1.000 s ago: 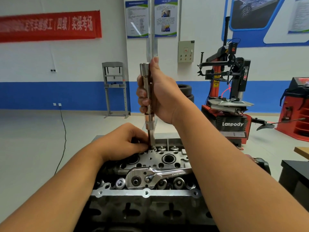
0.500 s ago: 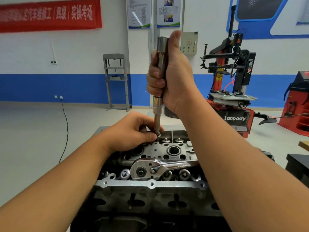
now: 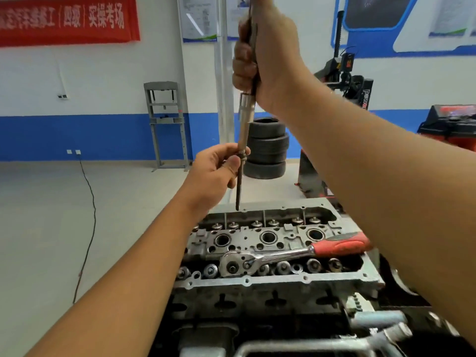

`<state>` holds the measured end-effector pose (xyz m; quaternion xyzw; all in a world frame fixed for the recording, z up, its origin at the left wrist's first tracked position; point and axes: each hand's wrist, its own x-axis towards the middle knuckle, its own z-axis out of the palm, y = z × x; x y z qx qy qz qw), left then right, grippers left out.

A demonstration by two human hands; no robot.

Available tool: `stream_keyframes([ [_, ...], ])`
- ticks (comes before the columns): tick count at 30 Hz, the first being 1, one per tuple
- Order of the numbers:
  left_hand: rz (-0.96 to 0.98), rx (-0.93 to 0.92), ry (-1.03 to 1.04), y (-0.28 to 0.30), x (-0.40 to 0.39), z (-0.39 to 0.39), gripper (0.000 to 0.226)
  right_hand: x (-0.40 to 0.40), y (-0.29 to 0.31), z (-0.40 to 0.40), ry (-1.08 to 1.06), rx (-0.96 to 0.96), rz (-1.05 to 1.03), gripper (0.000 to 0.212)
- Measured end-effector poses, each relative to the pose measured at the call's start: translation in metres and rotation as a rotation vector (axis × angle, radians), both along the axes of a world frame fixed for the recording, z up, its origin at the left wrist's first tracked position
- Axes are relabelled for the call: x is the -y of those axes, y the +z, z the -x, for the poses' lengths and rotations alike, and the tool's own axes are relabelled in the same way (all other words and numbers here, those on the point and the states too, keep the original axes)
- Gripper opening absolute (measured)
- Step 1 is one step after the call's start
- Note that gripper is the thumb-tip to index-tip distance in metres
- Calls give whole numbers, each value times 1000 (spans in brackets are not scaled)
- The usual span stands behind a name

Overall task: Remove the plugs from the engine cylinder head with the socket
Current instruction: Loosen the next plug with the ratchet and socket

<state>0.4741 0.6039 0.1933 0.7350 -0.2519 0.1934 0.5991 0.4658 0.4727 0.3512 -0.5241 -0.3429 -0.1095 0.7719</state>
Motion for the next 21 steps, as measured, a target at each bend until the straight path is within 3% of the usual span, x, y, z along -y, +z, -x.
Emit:
stream_keyframes([
  [3,-92,38,-44,39,20,20,29,38,27,27,-50,-7,-108,42],
  [8,-331,62,-184,77,108,68,27,134,56,90,-206,-21,-70,37],
  [12,-171,-1,-298,64,213,115,15,237,46,161,-521,-113,459,38],
  [14,-93,-57,-365,52,270,142,12,288,16,201,-809,-293,755,35],
  [16,-18,-120,-454,36,328,172,21,335,-29,243,-962,-496,923,26],
  [19,34,-220,-596,11,408,224,28,406,-94,312,-876,-798,720,35],
  [21,80,-311,-642,-7,454,259,26,448,-125,359,-804,-895,564,40],
])
